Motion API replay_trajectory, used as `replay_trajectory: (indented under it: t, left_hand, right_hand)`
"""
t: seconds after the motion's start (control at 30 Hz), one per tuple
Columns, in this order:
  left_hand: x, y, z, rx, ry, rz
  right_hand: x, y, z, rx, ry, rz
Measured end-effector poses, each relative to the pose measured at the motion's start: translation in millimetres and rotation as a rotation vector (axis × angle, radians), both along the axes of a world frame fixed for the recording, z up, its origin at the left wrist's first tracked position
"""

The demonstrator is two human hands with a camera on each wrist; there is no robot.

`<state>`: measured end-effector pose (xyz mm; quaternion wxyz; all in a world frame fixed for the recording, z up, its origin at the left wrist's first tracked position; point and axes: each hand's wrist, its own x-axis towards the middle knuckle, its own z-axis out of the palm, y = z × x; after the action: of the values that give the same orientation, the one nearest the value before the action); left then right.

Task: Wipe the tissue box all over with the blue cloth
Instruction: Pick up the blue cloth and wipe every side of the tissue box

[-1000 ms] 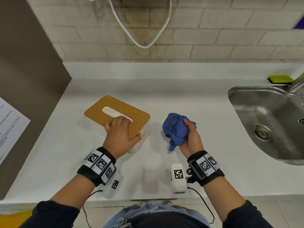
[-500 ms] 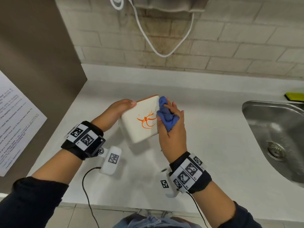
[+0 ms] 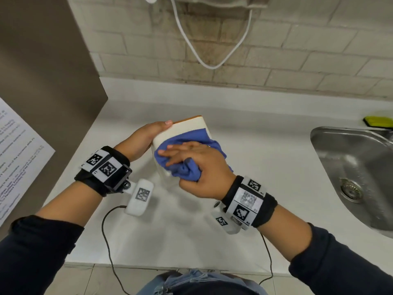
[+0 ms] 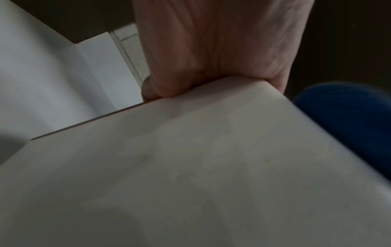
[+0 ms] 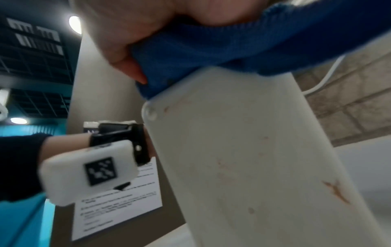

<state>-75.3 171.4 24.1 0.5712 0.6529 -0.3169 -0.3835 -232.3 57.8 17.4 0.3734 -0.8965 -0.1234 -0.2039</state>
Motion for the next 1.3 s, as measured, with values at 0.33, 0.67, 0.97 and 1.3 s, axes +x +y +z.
replay_trajectory:
  t: [0.33,0.67,0.97,1.3]
  left_hand:
    - [-1.8,0.7,-3.7,0.029,-0.147,0.011]
    - [-8.6,3.8,-7.4,0.013,-0.142,0.032]
    - [-14.6,6.2,-8.5,0.067,-0.162,-0.014]
    - [-14.7,6.5,-0.4,0.076,-0.091,0.060]
  right_hand:
    - [-23.5,-39.8,-7.8,-0.104,-0.116,0.188]
    - [-52.7,-83.8,-13.4,-0.066,-0.156,-0.266]
    - [-79.1,-89.1,-6.2,0.981,0.062,-0.626]
    - [-64.6,-1.5,-16.8,0.049,-0.069,-0.286]
